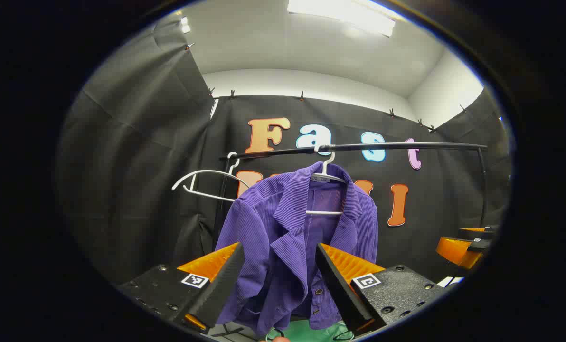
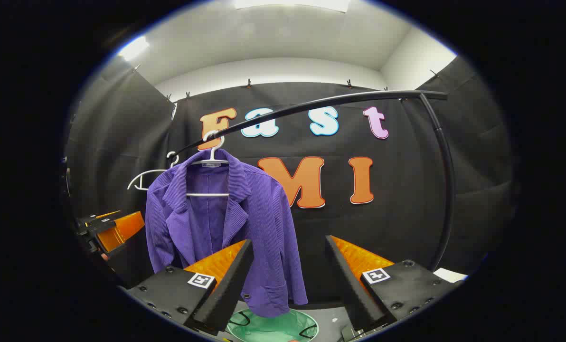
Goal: Grasp the clothes on the hanger with both hands and then place them into the laundry hamper below.
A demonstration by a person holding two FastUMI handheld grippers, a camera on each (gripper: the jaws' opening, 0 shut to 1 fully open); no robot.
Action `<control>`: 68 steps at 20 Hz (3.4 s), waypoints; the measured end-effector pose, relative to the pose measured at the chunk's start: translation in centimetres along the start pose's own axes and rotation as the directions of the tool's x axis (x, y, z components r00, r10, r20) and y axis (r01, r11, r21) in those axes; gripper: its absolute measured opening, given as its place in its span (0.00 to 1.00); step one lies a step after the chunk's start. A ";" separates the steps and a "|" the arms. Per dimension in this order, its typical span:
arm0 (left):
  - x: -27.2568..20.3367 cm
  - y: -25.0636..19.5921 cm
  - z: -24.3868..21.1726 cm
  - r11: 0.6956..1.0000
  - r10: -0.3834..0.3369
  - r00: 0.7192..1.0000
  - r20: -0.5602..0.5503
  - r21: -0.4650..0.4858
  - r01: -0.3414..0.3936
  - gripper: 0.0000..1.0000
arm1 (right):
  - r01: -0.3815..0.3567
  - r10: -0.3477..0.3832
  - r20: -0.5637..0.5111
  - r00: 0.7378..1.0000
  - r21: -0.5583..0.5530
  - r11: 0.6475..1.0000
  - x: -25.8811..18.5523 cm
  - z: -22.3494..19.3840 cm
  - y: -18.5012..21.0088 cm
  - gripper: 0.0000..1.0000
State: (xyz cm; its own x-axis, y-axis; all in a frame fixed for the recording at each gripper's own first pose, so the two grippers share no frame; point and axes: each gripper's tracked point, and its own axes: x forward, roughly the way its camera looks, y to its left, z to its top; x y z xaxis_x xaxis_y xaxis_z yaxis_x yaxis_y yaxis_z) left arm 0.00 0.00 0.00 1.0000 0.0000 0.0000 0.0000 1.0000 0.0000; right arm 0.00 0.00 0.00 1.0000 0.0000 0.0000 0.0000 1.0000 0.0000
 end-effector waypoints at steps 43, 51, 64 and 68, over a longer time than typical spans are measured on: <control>0.4 8.1 -3.6 0.990 -0.133 0.982 -0.130 -0.055 0.127 0.95 | -0.073 0.096 -0.154 0.983 0.147 0.986 15.1 -10.0 15.0 0.89; 1.1 8.6 -3.8 0.995 0.070 0.991 -0.110 0.085 -0.061 0.95 | -0.018 0.033 -0.177 0.984 0.089 0.996 24.2 -13.6 11.7 0.98; 5.7 -5.8 -9.7 0.991 0.127 0.982 -0.138 0.057 -0.120 0.92 | -0.341 0.342 -0.006 0.940 0.078 0.937 21.5 -6.5 1.5 0.14; 9.5 -5.8 -13.1 0.980 0.194 0.971 -0.136 0.066 -0.187 0.92 | -0.351 0.347 0.069 0.935 0.049 0.935 19.2 -2.8 -2.3 0.14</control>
State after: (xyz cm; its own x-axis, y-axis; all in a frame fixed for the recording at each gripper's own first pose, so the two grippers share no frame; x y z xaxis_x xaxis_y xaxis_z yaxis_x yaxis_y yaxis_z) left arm 9.50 -5.80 -13.13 0.9714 0.1943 -0.1361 -0.1868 0.9802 0.0664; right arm 19.25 -2.28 -2.78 0.9353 0.3472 0.0691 -0.3508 0.9352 0.0491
